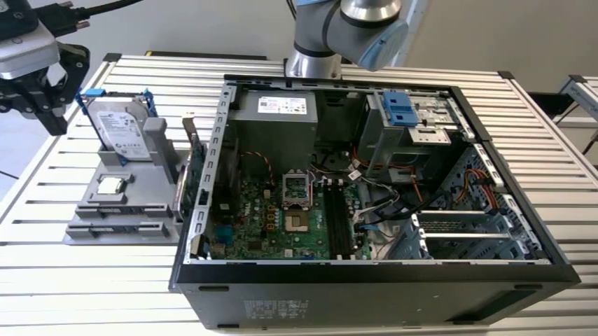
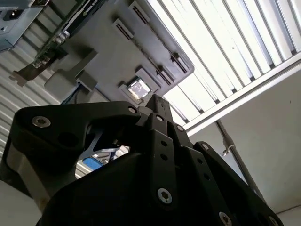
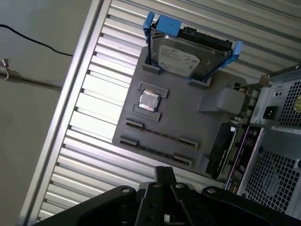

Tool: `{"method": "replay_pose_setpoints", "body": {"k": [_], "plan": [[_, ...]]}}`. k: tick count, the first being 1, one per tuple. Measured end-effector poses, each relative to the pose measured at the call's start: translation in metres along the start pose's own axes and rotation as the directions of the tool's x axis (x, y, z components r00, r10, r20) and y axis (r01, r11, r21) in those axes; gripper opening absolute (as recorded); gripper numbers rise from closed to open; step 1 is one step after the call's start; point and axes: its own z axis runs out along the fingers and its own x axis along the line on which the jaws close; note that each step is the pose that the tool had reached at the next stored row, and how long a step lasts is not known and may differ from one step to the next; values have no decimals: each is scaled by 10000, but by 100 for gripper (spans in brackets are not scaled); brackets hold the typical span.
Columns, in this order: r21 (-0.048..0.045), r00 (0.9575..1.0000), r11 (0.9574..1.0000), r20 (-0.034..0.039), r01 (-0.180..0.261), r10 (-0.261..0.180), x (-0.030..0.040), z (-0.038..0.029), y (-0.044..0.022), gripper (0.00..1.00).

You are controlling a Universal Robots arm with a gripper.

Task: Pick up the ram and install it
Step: 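Pick up the ram and move it above insertion slot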

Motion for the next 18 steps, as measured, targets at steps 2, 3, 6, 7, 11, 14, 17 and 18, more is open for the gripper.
{"method": "replay_pose_setpoints", "body": {"k": [2,3,6,7,11,14,17,18], "plan": [[1,9997,9997,-12,235,-235,0,0,0,0],[1,9993,9994,-17,360,-360,0,0,0,0],[2,9972,9972,-37,751,-751,-1,0,1,0],[2,9962,9962,-43,869,-869,-1,0,1,0],[0,9901,9901,-68,1400,-1400,-1,0,3,0],[-2,9832,9832,-89,1825,-1825,-1,0,4,0],[-4,9746,9746,-110,2238,-2238,-1,0,4,0],[-5,9716,9716,-116,2365,-2365,-1,0,4,0]]}}
